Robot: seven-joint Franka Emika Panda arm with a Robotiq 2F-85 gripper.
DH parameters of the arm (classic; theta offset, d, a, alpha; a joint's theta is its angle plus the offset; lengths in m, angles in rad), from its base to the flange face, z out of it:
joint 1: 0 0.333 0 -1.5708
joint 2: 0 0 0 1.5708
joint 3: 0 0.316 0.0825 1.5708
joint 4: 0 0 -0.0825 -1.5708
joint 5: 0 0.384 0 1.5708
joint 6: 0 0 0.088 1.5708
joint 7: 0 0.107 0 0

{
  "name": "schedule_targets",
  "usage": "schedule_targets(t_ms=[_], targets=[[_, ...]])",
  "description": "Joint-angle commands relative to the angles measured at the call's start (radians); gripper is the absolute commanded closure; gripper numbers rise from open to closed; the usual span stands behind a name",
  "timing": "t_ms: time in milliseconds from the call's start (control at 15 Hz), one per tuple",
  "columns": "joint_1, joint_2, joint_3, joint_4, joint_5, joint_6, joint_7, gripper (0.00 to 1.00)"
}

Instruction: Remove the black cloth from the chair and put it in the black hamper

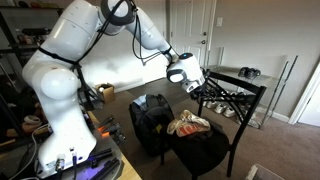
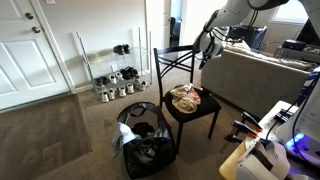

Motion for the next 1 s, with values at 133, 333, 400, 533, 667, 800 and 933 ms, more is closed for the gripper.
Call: schedule_targets(t_ms=[133,333,400,533,667,800,933], targets=[[-0.155,0.070,0.078,0.102,-0.067,-0.181,0.154,0.00],[-0.208,0.119,0.108,0.150,-0.122,-0.229,0.277,0.00],[-0.211,0.141,0.106,0.166,-0.146,-0.242,0.330,0.00],[-0.229,0.166,0.120,0.190,-0.179,-0.246,0.394,0.00],[-0.226,0.193,0.122,0.208,-0.201,-0.196,0.455,0.00],[-0.231,0.211,0.132,0.228,-0.213,-0.163,0.483,0.00],[-0.223,0.228,0.130,0.238,-0.233,-0.107,0.500,0.00]])
